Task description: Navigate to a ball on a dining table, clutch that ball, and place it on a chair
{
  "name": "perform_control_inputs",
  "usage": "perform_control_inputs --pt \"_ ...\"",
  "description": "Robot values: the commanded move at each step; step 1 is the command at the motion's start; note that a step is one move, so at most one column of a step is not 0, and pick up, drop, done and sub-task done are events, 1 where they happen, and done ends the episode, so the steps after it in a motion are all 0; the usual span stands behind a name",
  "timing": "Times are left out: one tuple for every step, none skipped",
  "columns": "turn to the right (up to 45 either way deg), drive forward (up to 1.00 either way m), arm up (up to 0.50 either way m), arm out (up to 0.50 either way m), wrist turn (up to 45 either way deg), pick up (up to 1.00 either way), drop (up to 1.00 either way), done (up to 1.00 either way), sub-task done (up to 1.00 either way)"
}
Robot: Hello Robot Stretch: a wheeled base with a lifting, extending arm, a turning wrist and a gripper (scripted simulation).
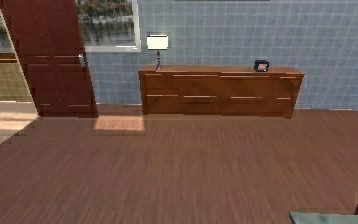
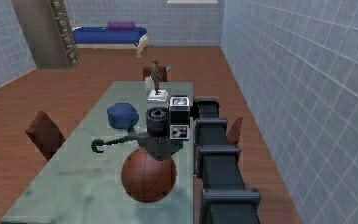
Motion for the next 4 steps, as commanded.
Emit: perform_control_inputs --pt "0.0 0.00 0.00 0.00 21.0 0.00 0.00 0.00 0.00" --pt "0.0 0.00 -0.30 0.00 0.0 0.00 0.00 0.00 0.00" --pt "0.0 0.00 0.00 0.00 0.0 1.00 0.00 0.00 0.00" --pt "0.0 0.00 0.10 0.00 0.0 0.00 0.00 0.00 0.00"
